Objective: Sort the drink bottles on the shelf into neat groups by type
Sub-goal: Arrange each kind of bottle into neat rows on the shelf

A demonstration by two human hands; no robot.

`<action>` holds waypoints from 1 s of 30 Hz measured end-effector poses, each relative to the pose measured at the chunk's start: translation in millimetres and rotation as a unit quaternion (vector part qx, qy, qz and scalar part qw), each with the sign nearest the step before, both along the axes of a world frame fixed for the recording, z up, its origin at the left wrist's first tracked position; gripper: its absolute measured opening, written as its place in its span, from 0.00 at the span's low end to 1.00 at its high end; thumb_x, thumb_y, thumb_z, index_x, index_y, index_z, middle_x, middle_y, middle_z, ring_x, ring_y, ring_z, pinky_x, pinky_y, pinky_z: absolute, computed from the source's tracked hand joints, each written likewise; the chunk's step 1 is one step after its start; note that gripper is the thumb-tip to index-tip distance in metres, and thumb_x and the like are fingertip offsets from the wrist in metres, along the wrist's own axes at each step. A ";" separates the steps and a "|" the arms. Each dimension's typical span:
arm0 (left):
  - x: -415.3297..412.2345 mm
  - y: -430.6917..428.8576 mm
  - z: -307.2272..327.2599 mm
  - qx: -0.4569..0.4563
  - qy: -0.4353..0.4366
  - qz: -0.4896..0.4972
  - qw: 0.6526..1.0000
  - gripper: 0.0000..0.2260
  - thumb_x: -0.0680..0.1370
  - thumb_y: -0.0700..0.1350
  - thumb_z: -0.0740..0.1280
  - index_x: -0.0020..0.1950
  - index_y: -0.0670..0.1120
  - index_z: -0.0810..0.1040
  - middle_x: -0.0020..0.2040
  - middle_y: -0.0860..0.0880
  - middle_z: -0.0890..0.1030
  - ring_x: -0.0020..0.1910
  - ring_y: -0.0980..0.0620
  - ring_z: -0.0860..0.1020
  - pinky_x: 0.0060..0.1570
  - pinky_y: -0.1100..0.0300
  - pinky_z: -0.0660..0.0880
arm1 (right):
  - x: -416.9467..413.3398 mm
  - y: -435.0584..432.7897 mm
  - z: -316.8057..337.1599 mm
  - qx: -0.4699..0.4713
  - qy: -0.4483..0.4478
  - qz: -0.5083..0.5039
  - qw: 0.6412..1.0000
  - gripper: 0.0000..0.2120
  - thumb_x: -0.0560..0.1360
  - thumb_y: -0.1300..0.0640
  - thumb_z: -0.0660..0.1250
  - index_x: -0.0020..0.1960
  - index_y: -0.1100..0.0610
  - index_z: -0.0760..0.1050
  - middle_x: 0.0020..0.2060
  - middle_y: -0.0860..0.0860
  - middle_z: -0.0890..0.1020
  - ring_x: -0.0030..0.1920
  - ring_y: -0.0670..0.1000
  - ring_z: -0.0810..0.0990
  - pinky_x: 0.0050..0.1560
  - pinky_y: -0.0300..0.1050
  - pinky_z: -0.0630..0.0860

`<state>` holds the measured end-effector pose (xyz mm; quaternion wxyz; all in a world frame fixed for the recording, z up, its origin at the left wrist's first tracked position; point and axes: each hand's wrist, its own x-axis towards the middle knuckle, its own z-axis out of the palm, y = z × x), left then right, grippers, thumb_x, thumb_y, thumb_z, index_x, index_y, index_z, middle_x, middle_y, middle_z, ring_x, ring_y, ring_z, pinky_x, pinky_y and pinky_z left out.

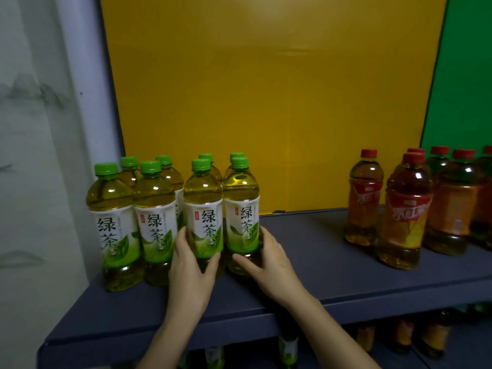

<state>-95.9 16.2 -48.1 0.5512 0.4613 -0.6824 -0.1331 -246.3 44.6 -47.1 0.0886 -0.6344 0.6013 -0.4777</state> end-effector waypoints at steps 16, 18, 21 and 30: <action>-179.9 26.1 15.2 -0.037 -0.093 -0.231 0.968 0.19 0.75 0.47 0.67 0.64 0.46 0.68 0.60 0.53 0.71 0.62 0.54 0.70 0.62 0.60 0.67 | -184.1 103.5 20.4 -0.196 -0.054 -0.264 0.943 0.22 0.69 0.62 0.71 0.58 0.55 0.64 0.56 0.50 0.69 0.60 0.53 0.70 0.62 0.53 0.70; -214.8 14.4 19.6 0.032 -0.083 -0.251 0.964 0.25 0.74 0.46 0.69 0.68 0.44 0.64 0.67 0.49 0.69 0.66 0.51 0.69 0.65 0.58 0.67 | -208.9 99.3 16.7 -0.139 -0.064 -0.253 0.955 0.31 0.68 0.58 0.74 0.64 0.57 0.61 0.61 0.52 0.68 0.65 0.54 0.68 0.64 0.51 0.69; -262.5 -5.3 29.8 0.117 -0.081 -0.274 0.951 0.39 0.70 0.45 0.74 0.73 0.44 0.55 0.72 0.46 0.64 0.71 0.48 0.64 0.68 0.53 0.65 | -232.8 89.5 10.9 -0.061 -0.062 -0.209 0.974 0.41 0.65 0.51 0.75 0.69 0.55 0.54 0.66 0.52 0.67 0.65 0.51 0.69 0.61 0.45 0.70; -309.7 -34.8 27.1 0.197 0.025 -0.264 0.944 0.24 0.67 0.39 0.74 0.59 0.45 0.68 0.58 0.46 0.78 0.58 0.48 0.77 0.58 0.47 0.75 | -257.8 71.1 9.7 -0.005 -0.024 -0.067 0.997 0.37 0.72 0.49 0.68 0.71 0.51 0.48 0.58 0.42 0.66 0.58 0.42 0.68 0.59 0.37 0.67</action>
